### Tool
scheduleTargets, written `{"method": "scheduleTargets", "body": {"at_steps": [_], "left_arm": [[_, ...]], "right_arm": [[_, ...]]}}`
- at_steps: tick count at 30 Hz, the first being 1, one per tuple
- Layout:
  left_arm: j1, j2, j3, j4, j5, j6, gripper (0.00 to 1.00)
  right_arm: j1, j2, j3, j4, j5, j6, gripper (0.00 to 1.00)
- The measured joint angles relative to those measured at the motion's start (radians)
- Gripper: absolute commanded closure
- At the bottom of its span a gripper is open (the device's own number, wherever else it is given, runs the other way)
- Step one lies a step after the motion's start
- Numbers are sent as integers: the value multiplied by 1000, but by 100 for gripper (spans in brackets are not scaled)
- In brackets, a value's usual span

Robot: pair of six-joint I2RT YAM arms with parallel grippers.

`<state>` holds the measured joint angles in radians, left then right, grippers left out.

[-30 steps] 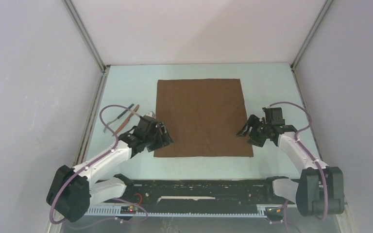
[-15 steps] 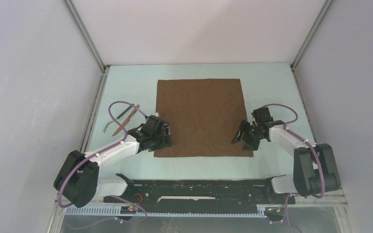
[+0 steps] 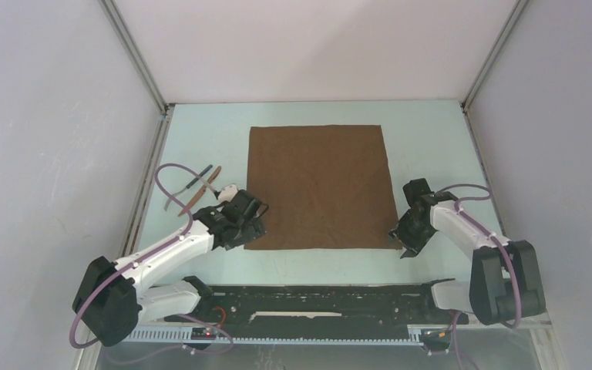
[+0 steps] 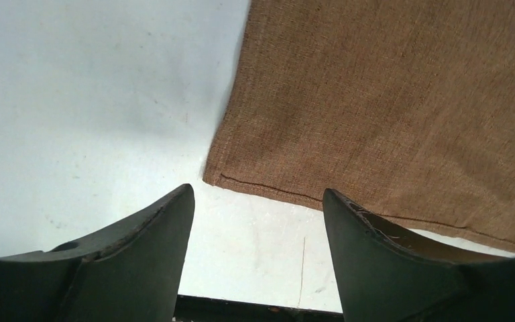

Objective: Fold the napkin into a case and place the utensils inside
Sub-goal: Pick up the flattened napkin from the center of the board.

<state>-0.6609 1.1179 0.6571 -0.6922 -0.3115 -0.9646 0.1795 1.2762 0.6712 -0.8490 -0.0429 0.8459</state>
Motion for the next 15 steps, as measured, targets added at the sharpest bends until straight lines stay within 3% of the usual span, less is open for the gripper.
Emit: {"method": "scheduleTargets", "body": {"at_steps": [3,11,15], "left_arm": [[0,-13,6,-26,-18,-42,25],[0,-20,6,-60,-37,-60,26],[0,-19,6,-60,-39,-58,26]], "right_arm": [[-21,47,6,-28,16,43,58],[-34,135,83,-34,66,36,50],[-55,137,85,-35,80,16,53]]}}
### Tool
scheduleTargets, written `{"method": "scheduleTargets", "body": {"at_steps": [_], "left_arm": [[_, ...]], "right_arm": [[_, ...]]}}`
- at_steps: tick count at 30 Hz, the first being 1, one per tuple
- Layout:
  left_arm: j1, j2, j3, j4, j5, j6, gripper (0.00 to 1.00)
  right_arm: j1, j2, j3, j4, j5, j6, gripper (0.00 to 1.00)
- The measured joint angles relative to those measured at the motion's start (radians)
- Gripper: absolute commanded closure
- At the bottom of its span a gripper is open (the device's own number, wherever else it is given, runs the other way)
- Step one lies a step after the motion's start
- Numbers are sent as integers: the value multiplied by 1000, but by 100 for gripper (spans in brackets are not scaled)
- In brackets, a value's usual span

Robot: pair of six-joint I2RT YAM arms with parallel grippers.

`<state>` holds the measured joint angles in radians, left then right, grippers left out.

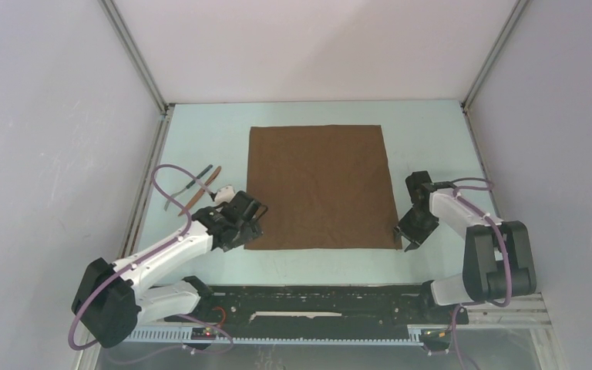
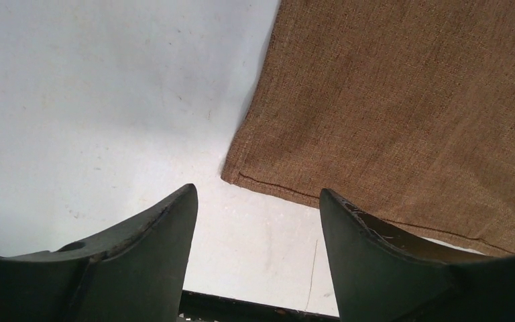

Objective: Fold the napkin into a case and place the utensils inside
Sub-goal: Pick up the flattened napkin from the center of the board.

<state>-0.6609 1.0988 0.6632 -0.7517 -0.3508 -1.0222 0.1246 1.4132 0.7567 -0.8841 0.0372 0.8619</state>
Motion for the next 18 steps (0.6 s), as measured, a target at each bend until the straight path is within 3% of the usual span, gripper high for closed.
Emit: {"method": "scheduleTargets", "body": {"at_steps": [10,18], "left_arm": [[0,28,26,-7,-5,2,26],[7,27,26,-16,-13,1,25]], "right_arm": [[-54,75,2,43,-35,-52,54],[-71,80,-2,46,-56,-61,49]]}}
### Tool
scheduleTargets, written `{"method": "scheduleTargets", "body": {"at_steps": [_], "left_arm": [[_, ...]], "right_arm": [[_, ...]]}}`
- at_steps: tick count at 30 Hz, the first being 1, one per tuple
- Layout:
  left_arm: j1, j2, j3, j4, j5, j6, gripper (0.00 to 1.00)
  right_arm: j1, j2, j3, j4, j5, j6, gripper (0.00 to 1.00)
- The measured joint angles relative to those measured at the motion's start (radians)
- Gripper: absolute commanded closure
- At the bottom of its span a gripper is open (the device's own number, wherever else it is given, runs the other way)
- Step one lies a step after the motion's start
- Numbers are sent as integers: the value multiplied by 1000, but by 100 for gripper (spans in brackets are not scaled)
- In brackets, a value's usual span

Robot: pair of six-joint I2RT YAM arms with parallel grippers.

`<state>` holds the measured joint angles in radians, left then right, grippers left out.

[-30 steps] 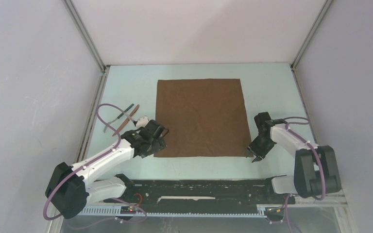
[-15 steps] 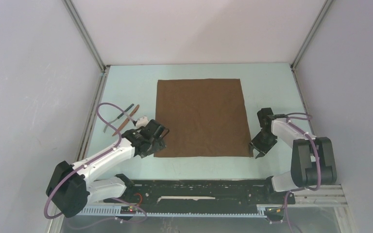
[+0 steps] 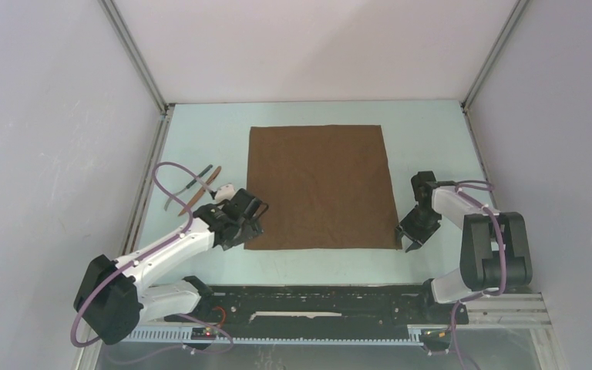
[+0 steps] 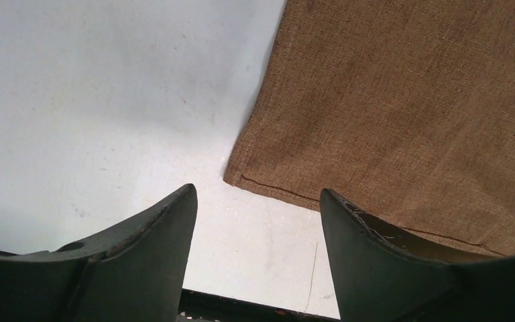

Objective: Fold the napkin into a case and place the utensils inside
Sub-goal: Pick up the flattened napkin from the center of the board.

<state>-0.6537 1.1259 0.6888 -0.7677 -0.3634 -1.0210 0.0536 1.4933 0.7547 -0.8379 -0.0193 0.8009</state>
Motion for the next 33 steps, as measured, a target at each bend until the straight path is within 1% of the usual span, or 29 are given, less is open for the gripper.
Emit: {"method": "scheduleTargets", "body": {"at_steps": [3,7,12,14,16,18,20,23,33], "left_arm": [[6,1,0,-9,-1,-2,25],[17,23,0,-26,0,-22,25],[64,59,-15,-21,37,-52,25],[92,59,-40,-10,62,-63,25],[119,58,-72,2,88,-78,25],[138,56,-98,5,108,-89,25],[154,50,-117,6,124,-105,24],[171,39,-124,22,148,-126,25],[184,58,-119,51,216,-203,25]], "right_arm": [[0,-5,-2,-3,4,2,49],[0,-13,-10,4,7,18,53],[0,-35,-28,20,-1,59,62],[1,-53,-43,32,-6,80,65],[3,-75,-62,44,-18,103,70],[6,-91,-76,53,-31,121,72],[9,-109,-92,64,-44,144,79],[9,-137,-116,82,-53,168,100],[14,-204,-160,117,-52,196,100]]}}
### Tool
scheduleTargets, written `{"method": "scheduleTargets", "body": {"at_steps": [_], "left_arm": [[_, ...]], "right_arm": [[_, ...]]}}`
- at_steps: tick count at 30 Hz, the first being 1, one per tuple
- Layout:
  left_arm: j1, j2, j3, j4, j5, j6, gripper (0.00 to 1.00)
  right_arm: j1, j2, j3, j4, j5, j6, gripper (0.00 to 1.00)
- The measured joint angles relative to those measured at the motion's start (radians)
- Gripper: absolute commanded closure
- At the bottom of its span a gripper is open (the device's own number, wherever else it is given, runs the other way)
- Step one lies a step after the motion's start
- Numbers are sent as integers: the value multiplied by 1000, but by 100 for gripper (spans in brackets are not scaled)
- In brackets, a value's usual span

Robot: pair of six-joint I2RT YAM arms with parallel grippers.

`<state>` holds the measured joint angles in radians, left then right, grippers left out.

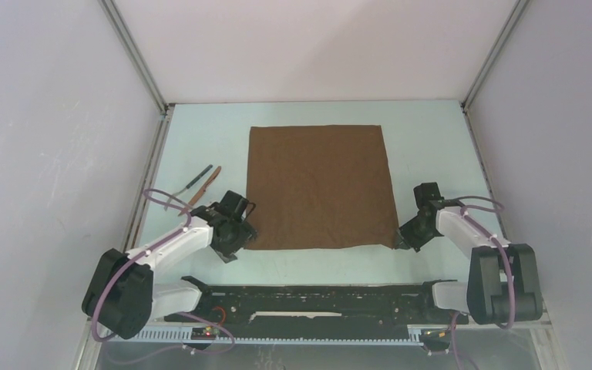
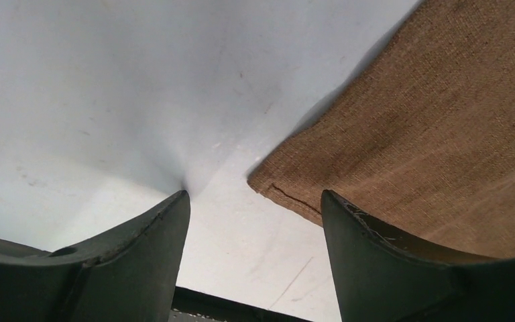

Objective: Fold the napkin into a case and place the utensils inside
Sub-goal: Pick up the flattened napkin from the center of the board.

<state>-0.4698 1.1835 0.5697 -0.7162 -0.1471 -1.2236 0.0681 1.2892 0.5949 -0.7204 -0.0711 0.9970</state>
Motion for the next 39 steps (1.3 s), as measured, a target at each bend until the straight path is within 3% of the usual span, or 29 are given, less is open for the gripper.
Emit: {"method": "scheduleTargets", "body": {"at_steps": [8,18,37,39], "left_arm": [[-1,-15,-12,26,39,-61,25],[-1,-32,-33,21,45,-144,38],[0,158,93,-79,6,-173,40],[0,166,97,-81,4,-172,45]], "right_arm": [[25,-100,-20,-17,29,4,100],[32,-131,-20,-31,36,4,100],[33,-131,-20,-31,38,-3,100],[33,-131,-20,-31,41,-4,100]]}}
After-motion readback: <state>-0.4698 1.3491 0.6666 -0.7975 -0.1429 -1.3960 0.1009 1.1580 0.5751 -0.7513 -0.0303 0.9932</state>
